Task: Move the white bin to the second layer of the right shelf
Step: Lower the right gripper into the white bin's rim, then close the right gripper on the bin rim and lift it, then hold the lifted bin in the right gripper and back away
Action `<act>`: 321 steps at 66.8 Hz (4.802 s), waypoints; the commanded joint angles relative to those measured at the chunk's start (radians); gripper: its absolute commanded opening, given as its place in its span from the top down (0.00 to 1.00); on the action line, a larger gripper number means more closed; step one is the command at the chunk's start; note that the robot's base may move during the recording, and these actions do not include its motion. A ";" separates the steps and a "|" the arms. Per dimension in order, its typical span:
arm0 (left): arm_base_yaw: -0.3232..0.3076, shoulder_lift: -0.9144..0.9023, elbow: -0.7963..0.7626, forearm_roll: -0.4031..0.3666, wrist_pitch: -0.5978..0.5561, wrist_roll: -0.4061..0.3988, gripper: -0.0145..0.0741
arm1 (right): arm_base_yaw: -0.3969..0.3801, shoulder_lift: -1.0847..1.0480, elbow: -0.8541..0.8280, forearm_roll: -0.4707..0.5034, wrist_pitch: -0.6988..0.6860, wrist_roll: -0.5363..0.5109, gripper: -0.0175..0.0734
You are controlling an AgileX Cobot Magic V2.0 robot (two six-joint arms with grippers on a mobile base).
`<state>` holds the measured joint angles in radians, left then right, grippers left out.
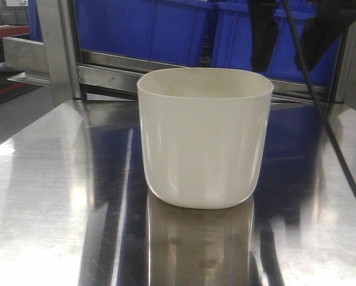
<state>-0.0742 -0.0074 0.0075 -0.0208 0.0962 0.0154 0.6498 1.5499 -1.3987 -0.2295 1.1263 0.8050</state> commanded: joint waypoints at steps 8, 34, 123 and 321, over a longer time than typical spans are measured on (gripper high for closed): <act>-0.001 -0.018 0.037 -0.008 -0.087 -0.003 0.74 | -0.001 0.009 -0.036 -0.015 -0.047 0.000 0.39; -0.001 -0.018 0.037 -0.008 -0.087 -0.003 0.74 | -0.002 0.062 -0.010 0.031 -0.054 0.017 0.39; -0.001 -0.018 0.037 -0.008 -0.087 -0.003 0.74 | -0.024 0.031 0.008 0.036 -0.065 0.007 0.75; -0.001 -0.018 0.037 -0.008 -0.087 -0.003 0.74 | -0.720 -1.013 0.724 0.238 -0.381 -0.702 0.75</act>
<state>-0.0742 -0.0074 0.0075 -0.0225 0.0962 0.0154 -0.0649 0.5363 -0.6454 0.0000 0.8315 0.1068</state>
